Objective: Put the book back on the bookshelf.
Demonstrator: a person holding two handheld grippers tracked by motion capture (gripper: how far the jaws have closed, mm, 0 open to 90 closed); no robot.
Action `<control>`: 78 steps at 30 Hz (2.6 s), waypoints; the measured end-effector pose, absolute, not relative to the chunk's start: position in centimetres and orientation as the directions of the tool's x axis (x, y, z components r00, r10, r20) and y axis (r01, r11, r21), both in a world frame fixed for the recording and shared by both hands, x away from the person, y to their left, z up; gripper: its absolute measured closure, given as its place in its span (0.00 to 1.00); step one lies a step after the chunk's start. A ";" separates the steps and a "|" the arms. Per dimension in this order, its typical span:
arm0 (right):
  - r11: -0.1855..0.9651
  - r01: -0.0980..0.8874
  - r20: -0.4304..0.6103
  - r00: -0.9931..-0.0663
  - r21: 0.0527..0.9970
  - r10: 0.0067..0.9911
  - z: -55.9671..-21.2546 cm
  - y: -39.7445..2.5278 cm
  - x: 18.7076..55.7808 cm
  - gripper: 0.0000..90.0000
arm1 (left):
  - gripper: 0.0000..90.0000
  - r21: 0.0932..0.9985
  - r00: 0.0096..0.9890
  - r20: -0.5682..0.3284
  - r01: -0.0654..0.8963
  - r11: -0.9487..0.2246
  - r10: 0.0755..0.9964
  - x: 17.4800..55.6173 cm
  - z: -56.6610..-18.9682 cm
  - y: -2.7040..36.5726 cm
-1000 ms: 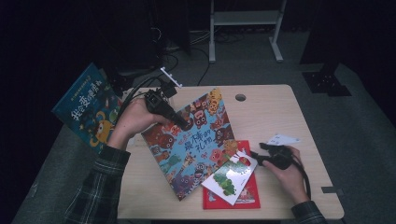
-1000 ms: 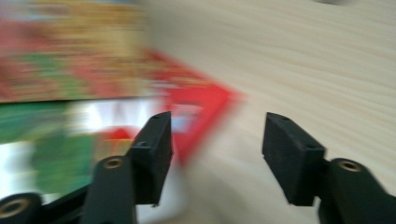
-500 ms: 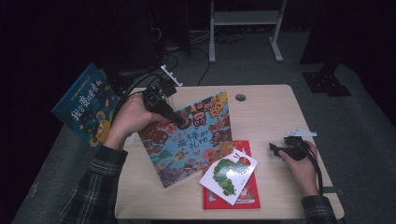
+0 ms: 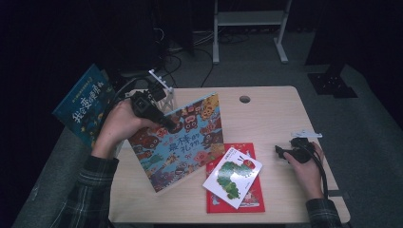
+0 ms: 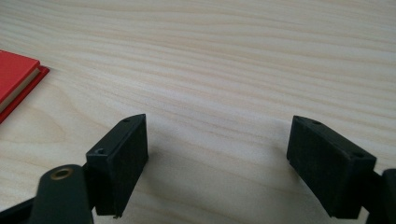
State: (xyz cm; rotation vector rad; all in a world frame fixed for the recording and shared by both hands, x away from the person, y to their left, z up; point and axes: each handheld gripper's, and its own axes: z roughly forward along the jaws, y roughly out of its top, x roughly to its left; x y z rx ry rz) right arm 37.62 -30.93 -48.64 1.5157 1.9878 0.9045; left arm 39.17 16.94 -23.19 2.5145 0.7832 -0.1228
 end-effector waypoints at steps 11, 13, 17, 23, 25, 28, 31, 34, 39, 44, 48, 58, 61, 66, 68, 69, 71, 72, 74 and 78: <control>0.167 0.647 0.018 -0.270 0.744 0.963 -48.6 -30.9 37.6 0.21 | 0.90 0.463 0.796 -0.237 0.596 -0.656 0.557 37.6 -23.1 21.4; 0.166 0.647 0.019 -0.269 0.744 0.963 -48.6 -30.9 37.6 0.20 | 0.90 0.471 0.793 -0.233 0.598 -0.648 0.563 37.2 -23.0 22.2; 0.166 0.648 0.019 -0.268 0.743 0.963 -48.6 -30.9 37.6 0.20 | 0.90 0.477 0.776 -0.241 0.618 -0.625 0.584 36.5 -23.0 23.8; 0.166 0.648 0.019 -0.268 0.743 0.963 -48.6 -30.9 37.6 0.20 | 0.90 0.468 0.740 -0.238 0.655 -0.593 0.629 35.4 -22.7 26.2; 0.165 0.648 0.019 -0.268 0.744 0.963 -48.6 -30.9 37.6 0.20 | 0.90 0.463 0.729 -0.232 0.665 -0.586 0.644 35.0 -22.5 27.0; 0.165 0.648 0.020 -0.267 0.743 0.963 -48.6 -30.9 37.6 0.20 | 0.90 0.462 0.716 -0.215 0.674 -0.577 0.664 34.3 -22.4 28.1; 0.166 0.648 0.019 -0.268 0.744 0.963 -48.6 -30.9 37.6 0.20 | 0.90 0.464 0.697 -0.219 0.690 -0.556 0.683 33.8 -22.4 29.3; 0.166 0.648 0.019 -0.268 0.744 0.963 -48.6 -30.9 37.6 0.20 | 0.90 0.462 0.678 -0.222 0.706 -0.536 0.701 33.5 -22.5 30.5; 0.166 0.648 0.018 -0.268 0.744 0.963 -48.6 -30.9 37.7 0.20 | 0.90 0.462 0.629 -0.218 0.740 -0.489 0.746 33.1 -22.6 32.5; 0.164 0.648 0.018 -0.265 0.744 0.964 -48.6 -30.9 37.7 0.20 | 0.90 0.456 0.576 -0.211 0.773 -0.442 0.790 32.9 -22.5 34.1; 0.165 0.648 0.018 -0.265 0.743 0.964 -48.6 -30.9 37.7 0.20 | 0.90 0.458 0.540 -0.201 0.789 -0.409 0.817 32.9 -22.6 35.3; 0.165 0.648 0.018 -0.265 0.744 0.964 -48.6 -30.9 37.7 0.20 | 0.90 0.447 0.470 -0.185 0.822 -0.352 0.863 33.2 -22.6 36.5; 0.164 0.648 0.018 -0.265 0.743 0.964 -48.6 -30.9 37.7 0.20 | 0.90 0.438 0.451 -0.177 0.832 -0.340 0.875 33.3 -22.6 36.8; 0.164 0.648 0.018 -0.265 0.744 0.964 -48.6 -30.9 37.7 0.20 | 0.90 0.431 0.426 -0.166 0.843 -0.323 0.889 33.4 -22.8 37.5; 0.164 0.648 0.018 -0.265 0.744 0.964 -48.6 -30.9 37.7 0.20 | 0.90 0.432 0.414 -0.157 0.845 -0.314 0.897 33.4 -22.8 37.6; 0.164 0.648 0.018 -0.265 0.744 0.964 -48.6 -30.9 37.7 0.20 | 0.90 0.432 0.405 -0.153 0.848 -0.308 0.901 33.4 -22.8 37.7; 0.163 0.648 0.019 -0.265 0.744 0.964 -48.6 -30.9 37.7 0.20 | 0.90 0.431 0.391 -0.148 0.852 -0.297 0.908 33.5 -22.8 37.9; 0.164 0.648 0.019 -0.265 0.744 0.964 -48.6 -30.9 37.7 0.20 | 0.90 0.429 0.387 -0.146 0.854 -0.295 0.910 33.5 -22.8 38.0; 0.164 0.648 0.019 -0.265 0.744 0.964 -48.6 -30.9 37.7 0.20 | 0.90 0.431 0.379 -0.139 0.855 -0.289 0.915 33.5 -22.7 38.1; 0.163 0.648 0.018 -0.264 0.744 0.964 -48.6 -30.9 37.7 0.20 | 0.90 0.440 0.343 -0.130 0.861 -0.256 0.930 33.9 -22.6 38.0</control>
